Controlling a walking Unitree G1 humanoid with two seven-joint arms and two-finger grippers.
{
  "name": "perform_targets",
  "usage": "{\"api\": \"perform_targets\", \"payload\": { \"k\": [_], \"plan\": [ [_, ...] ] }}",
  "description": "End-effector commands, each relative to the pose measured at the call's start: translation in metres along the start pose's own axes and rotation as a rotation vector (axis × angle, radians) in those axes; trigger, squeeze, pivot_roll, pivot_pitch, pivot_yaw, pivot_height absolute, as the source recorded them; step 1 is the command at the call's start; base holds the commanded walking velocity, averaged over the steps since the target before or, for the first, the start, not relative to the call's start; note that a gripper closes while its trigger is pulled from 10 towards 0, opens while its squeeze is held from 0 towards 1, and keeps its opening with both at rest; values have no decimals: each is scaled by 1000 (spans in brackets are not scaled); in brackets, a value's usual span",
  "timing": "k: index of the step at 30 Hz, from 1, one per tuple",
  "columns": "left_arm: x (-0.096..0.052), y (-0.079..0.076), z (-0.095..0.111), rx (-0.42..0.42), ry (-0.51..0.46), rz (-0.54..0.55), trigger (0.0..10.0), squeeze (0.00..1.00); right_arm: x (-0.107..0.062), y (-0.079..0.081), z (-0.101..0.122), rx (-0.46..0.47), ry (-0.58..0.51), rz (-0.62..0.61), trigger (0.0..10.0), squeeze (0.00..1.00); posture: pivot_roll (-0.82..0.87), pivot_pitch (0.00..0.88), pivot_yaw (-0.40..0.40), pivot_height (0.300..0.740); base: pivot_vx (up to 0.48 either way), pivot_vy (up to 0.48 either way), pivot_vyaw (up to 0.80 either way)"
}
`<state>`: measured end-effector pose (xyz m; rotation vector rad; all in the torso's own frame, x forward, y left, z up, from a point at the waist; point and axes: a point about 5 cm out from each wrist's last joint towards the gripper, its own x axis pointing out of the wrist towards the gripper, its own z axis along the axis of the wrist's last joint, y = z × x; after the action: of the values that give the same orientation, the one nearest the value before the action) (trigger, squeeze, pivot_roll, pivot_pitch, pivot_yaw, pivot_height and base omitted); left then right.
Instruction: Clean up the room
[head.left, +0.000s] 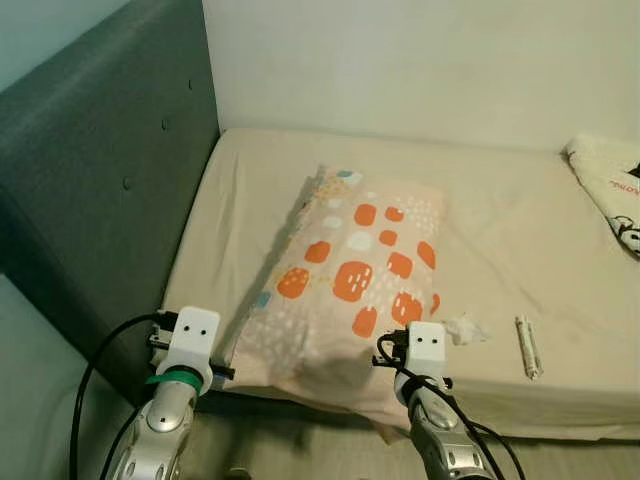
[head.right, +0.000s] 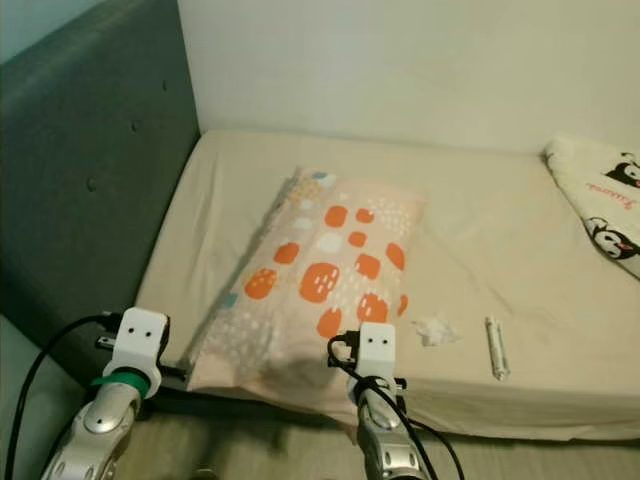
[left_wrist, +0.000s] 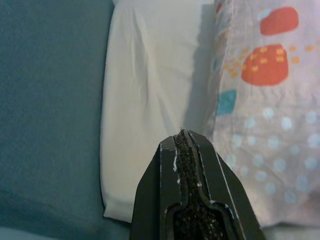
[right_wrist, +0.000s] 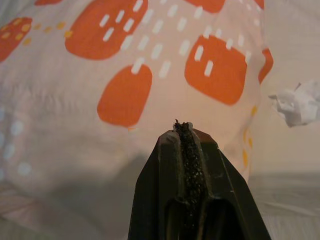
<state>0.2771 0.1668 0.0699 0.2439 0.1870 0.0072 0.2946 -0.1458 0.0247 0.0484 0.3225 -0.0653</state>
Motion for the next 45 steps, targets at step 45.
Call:
{"api": "perform_targets", "payload": {
  "k": [45],
  "plan": [
    [-4,21,6,46,-36,70,10000,0,4,21,10,56,-42,54,10000,0,47,68,15,600,0,-64,0]
  ]
}}
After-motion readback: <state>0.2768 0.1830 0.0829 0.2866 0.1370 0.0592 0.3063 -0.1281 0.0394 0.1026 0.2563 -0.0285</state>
